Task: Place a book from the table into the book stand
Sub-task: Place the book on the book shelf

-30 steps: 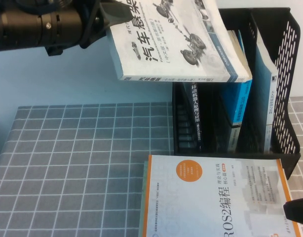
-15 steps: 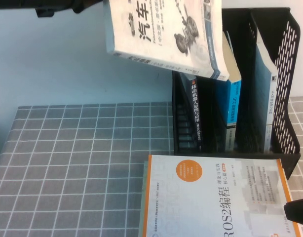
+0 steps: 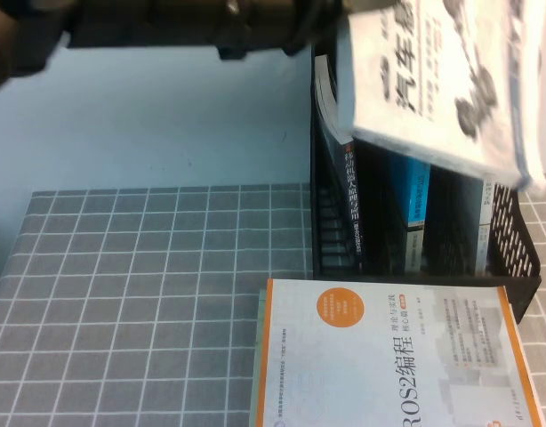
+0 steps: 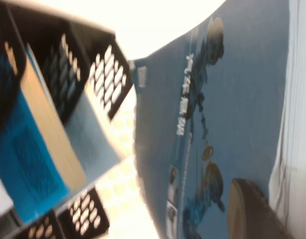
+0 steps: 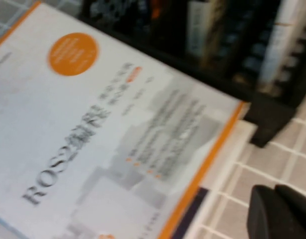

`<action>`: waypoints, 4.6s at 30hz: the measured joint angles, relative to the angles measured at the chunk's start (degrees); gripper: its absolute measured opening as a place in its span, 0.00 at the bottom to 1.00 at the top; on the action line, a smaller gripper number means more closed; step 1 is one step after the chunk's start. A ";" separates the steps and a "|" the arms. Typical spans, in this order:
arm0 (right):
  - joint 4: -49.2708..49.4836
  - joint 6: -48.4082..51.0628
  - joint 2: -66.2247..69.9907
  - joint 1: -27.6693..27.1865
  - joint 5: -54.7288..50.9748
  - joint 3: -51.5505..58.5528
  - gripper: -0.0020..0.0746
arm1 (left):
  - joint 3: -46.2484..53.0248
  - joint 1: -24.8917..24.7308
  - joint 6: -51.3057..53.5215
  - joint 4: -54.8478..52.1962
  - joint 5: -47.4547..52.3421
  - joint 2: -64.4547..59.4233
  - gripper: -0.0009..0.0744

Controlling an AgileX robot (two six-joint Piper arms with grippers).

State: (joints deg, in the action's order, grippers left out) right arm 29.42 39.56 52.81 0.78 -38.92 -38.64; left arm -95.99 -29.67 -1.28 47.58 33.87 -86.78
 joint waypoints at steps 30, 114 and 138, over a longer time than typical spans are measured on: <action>-41.60 -37.20 -3.41 -0.04 -6.87 -13.72 0.02 | -10.14 -6.50 -21.76 -22.05 -2.73 -16.85 0.16; 67.43 38.30 55.89 -9.00 2.37 -36.46 0.02 | -15.52 -12.86 -26.15 -31.29 -1.29 -19.96 0.16; 55.74 32.19 58.29 -9.01 0.15 -36.75 0.02 | -15.77 -12.62 -29.53 -37.63 -4.30 -17.92 0.16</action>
State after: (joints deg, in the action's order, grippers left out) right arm 85.16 71.75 111.10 -8.23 -38.78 -75.40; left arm -111.75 -42.29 -30.81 9.95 29.57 -104.70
